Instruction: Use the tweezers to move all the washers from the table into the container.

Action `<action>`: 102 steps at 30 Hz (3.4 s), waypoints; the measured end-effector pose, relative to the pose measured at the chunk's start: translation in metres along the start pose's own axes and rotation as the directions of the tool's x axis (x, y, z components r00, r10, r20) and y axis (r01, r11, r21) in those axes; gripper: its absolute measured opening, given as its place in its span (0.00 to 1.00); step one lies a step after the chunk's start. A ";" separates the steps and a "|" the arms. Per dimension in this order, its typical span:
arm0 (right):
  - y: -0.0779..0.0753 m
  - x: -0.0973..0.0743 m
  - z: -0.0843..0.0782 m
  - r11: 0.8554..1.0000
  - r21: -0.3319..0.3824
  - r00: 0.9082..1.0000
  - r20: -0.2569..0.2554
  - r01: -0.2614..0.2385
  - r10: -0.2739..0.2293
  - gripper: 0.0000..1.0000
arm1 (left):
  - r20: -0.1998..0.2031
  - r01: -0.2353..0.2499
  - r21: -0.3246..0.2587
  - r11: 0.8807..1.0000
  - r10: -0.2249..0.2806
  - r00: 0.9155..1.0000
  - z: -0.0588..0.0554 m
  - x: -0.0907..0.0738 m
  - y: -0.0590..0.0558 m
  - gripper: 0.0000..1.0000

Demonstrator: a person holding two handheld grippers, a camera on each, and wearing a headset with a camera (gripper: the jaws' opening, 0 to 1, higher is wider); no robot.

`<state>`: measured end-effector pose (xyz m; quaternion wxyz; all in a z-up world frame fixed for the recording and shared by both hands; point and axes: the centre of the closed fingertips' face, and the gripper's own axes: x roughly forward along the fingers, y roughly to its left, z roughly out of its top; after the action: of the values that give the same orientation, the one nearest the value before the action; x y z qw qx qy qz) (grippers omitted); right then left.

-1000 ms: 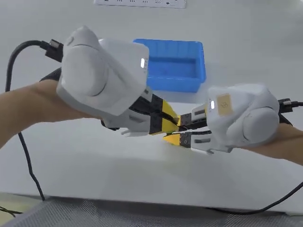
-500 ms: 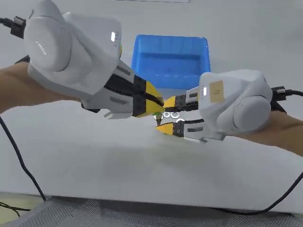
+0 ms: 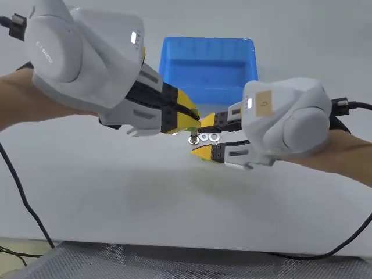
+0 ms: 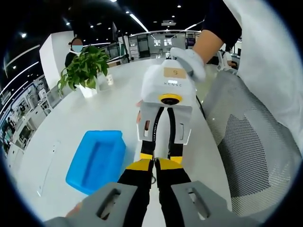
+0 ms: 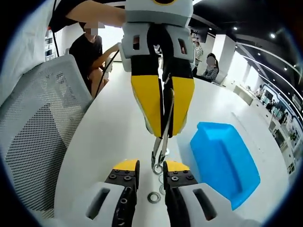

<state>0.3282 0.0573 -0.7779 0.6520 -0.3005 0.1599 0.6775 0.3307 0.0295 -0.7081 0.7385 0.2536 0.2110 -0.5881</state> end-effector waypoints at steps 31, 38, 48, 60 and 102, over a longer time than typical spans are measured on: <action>-0.008 0.004 -0.004 0.998 0.059 1.000 0.008 0.000 0.000 0.21 | 0.014 0.027 -0.061 0.998 -0.026 1.000 -0.009 0.004 0.004 0.07; -0.007 0.011 0.001 0.995 0.098 0.999 0.021 -0.031 0.029 0.11 | 0.002 0.035 -0.064 0.997 -0.035 0.999 -0.008 0.005 0.003 0.07; -0.006 0.011 0.003 0.995 0.090 0.999 0.014 -0.039 0.038 0.10 | 0.001 0.051 -0.073 0.996 -0.051 0.999 -0.007 0.007 0.001 0.07; -0.005 0.011 0.003 0.994 0.102 0.999 0.009 -0.035 0.035 0.09 | -0.006 0.050 -0.057 0.997 -0.050 0.999 -0.008 0.007 0.002 0.08; -0.020 -0.011 0.017 0.989 0.150 0.999 0.035 0.010 -0.016 0.09 | -0.026 -0.067 -0.110 0.992 0.064 0.998 -0.018 -0.019 0.013 0.18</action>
<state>0.3441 0.0608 -0.7543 0.6800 -0.2395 0.1967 0.6645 0.3389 0.0579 -0.7086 0.7679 0.2256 0.2433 -0.5479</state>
